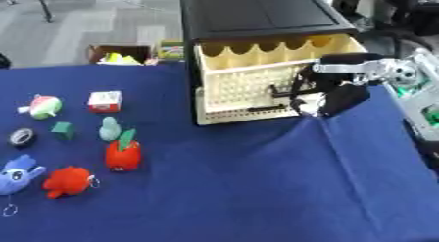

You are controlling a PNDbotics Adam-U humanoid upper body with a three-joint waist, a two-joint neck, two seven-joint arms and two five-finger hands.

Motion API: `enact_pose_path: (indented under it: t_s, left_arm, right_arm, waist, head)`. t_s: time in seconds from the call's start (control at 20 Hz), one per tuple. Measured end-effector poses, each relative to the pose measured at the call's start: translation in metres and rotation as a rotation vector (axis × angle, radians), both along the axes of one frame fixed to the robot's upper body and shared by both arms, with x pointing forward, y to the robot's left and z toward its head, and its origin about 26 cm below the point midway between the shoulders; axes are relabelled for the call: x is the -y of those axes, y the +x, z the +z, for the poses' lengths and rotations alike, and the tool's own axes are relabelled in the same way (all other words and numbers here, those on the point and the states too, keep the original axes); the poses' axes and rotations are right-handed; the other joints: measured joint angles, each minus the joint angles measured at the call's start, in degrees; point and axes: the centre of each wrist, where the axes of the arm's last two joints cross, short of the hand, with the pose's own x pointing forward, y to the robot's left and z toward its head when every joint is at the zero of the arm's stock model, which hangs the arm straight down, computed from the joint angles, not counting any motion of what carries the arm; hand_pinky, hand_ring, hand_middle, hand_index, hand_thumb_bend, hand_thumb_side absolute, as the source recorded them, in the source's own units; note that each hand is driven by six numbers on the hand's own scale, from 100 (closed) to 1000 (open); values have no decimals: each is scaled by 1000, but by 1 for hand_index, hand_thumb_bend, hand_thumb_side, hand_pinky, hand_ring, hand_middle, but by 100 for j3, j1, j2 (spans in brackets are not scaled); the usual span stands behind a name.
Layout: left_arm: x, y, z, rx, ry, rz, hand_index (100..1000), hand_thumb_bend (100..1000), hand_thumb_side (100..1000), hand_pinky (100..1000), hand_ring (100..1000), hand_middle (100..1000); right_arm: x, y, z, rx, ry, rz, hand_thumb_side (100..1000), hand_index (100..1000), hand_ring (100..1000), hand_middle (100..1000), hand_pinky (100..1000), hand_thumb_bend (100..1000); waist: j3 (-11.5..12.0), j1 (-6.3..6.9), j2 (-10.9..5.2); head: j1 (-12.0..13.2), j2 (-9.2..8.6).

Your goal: Pick up objects from table and place into drawer.

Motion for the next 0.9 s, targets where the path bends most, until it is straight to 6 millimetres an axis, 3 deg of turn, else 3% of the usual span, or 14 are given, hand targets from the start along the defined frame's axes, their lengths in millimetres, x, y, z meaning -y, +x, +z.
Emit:
enact_pose_path:
  t_s: [0.75,0.85,0.9]
  left_arm:
    - [1,0,2,4,0,-5,800,100,752,621,866,703]
    - [1,0,2,4,-1,-7,800,100,750,621,865,703]
    - [1,0,2,4,-2,-7,801,100,747,622,865,703]
  right_arm:
    - [-2,-1,2,-4,20,16,499,546,151,100,100,166]
    - [-1,0,2,-4,18,11,532,549,179,106,100,232]
    - [-1,0,3,-1,16,4,578,567,227,163,100,324]
  waist:
    - [10,-39,17]
    - [12,-52,23]
    - [16,-53,23]
  head:
    - [1,-53]
    - [52,-53]
    - [87,-53]
